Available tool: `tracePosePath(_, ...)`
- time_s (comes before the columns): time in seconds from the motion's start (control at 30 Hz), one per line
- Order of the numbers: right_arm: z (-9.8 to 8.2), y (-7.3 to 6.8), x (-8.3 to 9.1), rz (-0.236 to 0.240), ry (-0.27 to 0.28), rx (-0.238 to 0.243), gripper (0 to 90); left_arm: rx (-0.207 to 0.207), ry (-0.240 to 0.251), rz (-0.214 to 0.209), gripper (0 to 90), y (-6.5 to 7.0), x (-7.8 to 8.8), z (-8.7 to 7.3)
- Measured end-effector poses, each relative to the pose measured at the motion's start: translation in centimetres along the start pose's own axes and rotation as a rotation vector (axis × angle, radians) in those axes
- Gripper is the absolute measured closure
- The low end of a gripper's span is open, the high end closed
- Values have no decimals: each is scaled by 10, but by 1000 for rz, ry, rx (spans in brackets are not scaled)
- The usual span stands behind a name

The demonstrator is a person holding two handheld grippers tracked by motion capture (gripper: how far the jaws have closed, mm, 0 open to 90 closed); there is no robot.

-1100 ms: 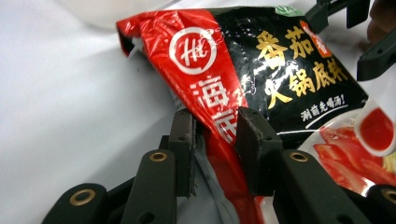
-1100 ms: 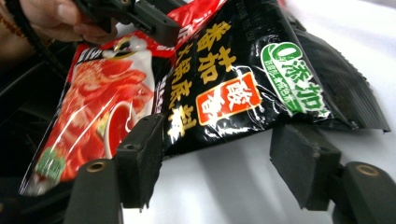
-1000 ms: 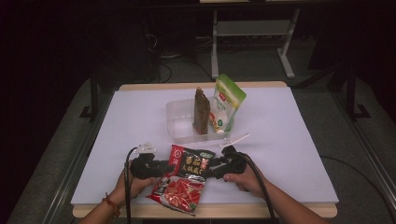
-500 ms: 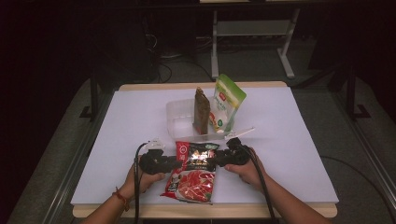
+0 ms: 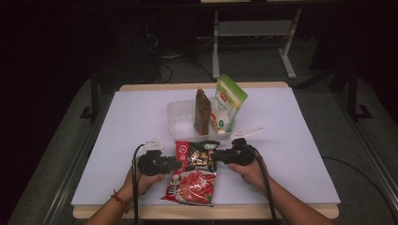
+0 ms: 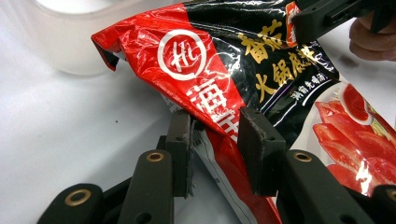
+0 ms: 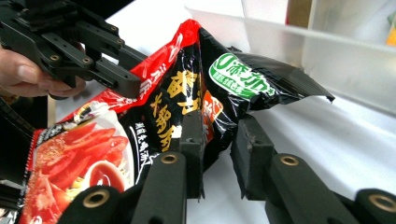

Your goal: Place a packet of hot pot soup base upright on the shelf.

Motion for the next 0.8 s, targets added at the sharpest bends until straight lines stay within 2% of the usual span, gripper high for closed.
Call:
tracePosePath(0.07, 0, -2, 2, 2, 11, -5, 772, 0, 10, -6, 652, 0, 2, 0)
tracePosePath(0.2, 2, -12, 11, -5, 42, 18, 805, -6, 32, -6, 648, 3, 8, 1)
tracePosePath(0.33, 3, -18, 18, 2, 68, 32, 825, -30, 49, -6, 651, 6, 14, 3)
tracePosePath(0.5, 8, -27, 30, -1, 107, 56, 843, -51, 98, -3, 662, 9, 21, 9)
tracePosePath(0.57, 10, -31, 37, -7, 127, 78, 846, -71, 120, 10, 673, 13, 24, 12)
tracePosePath(0.67, 12, -42, 49, -62, 153, 139, 849, -98, 148, 30, 689, 19, 29, 16)
tracePosePath(0.8, 14, -54, 61, -110, 183, 213, 856, -127, 184, 49, 705, 26, 34, 19)
Point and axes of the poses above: each handheld gripper's, and its own axes: x roughly backward along the jaws, z roughly out of its top, y roughly to its right, the point moved 3 cm from there along -x, roughly forward along the jaws, and after that the axes turned 15 degrees about -y, right-handed, at the moved point
